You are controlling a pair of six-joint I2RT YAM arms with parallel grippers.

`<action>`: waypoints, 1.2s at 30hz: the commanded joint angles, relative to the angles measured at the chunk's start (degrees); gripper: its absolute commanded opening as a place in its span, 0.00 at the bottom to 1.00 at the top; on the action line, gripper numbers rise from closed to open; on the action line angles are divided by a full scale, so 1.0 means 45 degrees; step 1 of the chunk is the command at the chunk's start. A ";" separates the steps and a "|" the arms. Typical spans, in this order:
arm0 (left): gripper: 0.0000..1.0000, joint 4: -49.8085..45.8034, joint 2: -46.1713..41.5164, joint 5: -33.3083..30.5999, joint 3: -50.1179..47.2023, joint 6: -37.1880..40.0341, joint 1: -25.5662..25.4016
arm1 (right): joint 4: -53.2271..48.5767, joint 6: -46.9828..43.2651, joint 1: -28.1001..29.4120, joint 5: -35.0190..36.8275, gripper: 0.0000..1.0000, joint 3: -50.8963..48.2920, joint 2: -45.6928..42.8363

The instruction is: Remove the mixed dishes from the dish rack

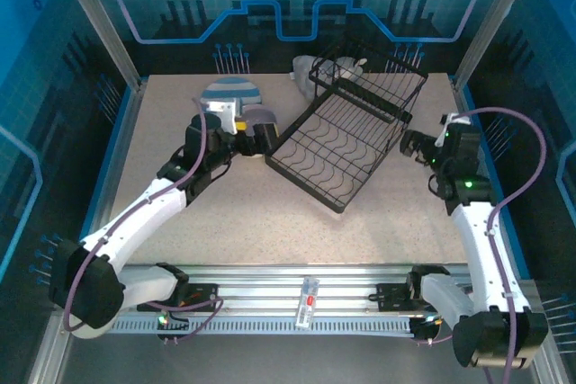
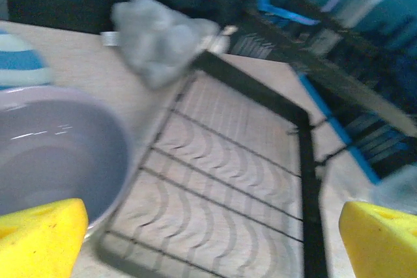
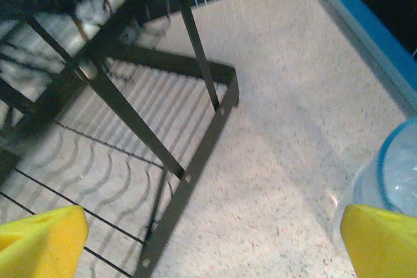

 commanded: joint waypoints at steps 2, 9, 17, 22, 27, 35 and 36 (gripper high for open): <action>0.99 0.0831 -0.0483 -0.2638 -0.1414 0.1198 0.0695 | 0.3243 -0.0591 0.0155 0.0036 1.00 -0.1549 -0.0369; 0.99 0.2104 0.0238 -0.3604 -0.2515 0.1891 0.1700 | 0.5573 -0.1513 0.0696 -0.0378 1.00 -0.3200 0.0022; 0.99 0.3824 0.1489 -0.3590 -0.3094 0.2290 0.2602 | 0.7827 -0.2310 0.1239 -0.1200 1.00 -0.4233 0.0943; 0.99 0.5117 0.2386 -0.3380 -0.3346 0.2572 0.3055 | 0.9622 -0.2972 0.1307 -0.1732 1.00 -0.4487 0.1923; 0.99 0.5497 0.3066 -0.2772 -0.2916 0.2973 0.3535 | 1.0416 -0.3161 0.1271 -0.1893 1.00 -0.4384 0.3075; 0.99 0.5285 0.3204 -0.2336 -0.2867 0.3341 0.4029 | 1.1863 -0.3303 0.1247 -0.2053 1.00 -0.4151 0.4553; 0.99 0.5413 0.3270 -0.2209 -0.2887 0.3311 0.4108 | 1.2036 -0.3284 0.1231 -0.2084 1.00 -0.4121 0.4678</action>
